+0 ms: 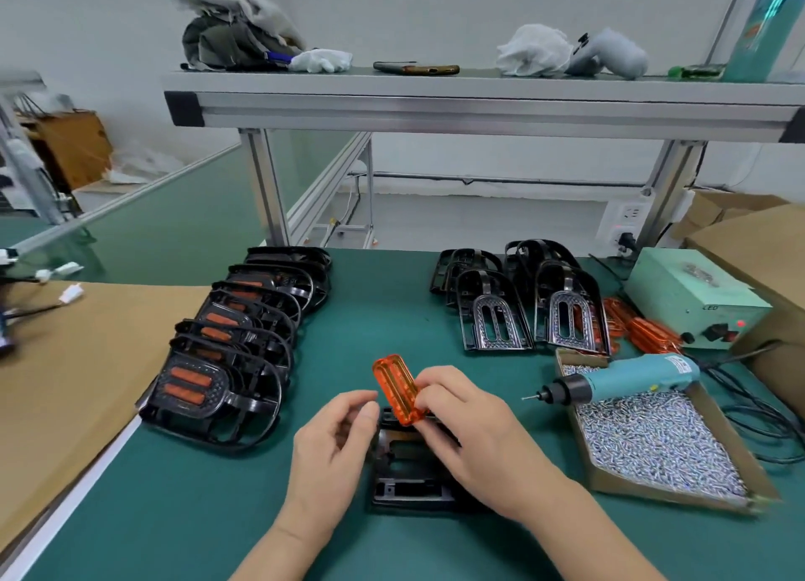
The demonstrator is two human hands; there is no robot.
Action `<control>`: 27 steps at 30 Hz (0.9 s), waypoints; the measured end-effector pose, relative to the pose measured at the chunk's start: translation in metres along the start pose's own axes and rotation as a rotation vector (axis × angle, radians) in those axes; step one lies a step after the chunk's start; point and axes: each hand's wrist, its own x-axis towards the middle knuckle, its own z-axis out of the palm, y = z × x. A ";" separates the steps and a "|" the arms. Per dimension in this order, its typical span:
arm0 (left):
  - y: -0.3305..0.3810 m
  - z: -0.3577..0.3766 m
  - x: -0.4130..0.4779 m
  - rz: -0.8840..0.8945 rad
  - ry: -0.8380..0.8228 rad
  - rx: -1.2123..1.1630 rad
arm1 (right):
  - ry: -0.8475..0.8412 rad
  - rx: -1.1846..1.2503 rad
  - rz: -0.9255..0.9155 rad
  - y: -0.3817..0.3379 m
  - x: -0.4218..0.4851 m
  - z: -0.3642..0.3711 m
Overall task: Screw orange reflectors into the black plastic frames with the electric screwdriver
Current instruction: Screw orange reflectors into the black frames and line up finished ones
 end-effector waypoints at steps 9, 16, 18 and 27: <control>0.000 -0.001 0.000 -0.030 -0.029 -0.100 | 0.021 0.017 -0.044 0.001 -0.002 0.016; -0.002 -0.002 0.000 -0.020 -0.060 -0.120 | 0.028 0.073 -0.040 0.001 -0.006 0.021; -0.003 -0.002 0.000 -0.027 -0.058 -0.150 | 0.029 0.083 -0.026 0.002 -0.008 0.022; -0.006 0.001 0.002 -0.104 0.000 -0.214 | -0.026 0.124 -0.011 -0.001 -0.007 0.020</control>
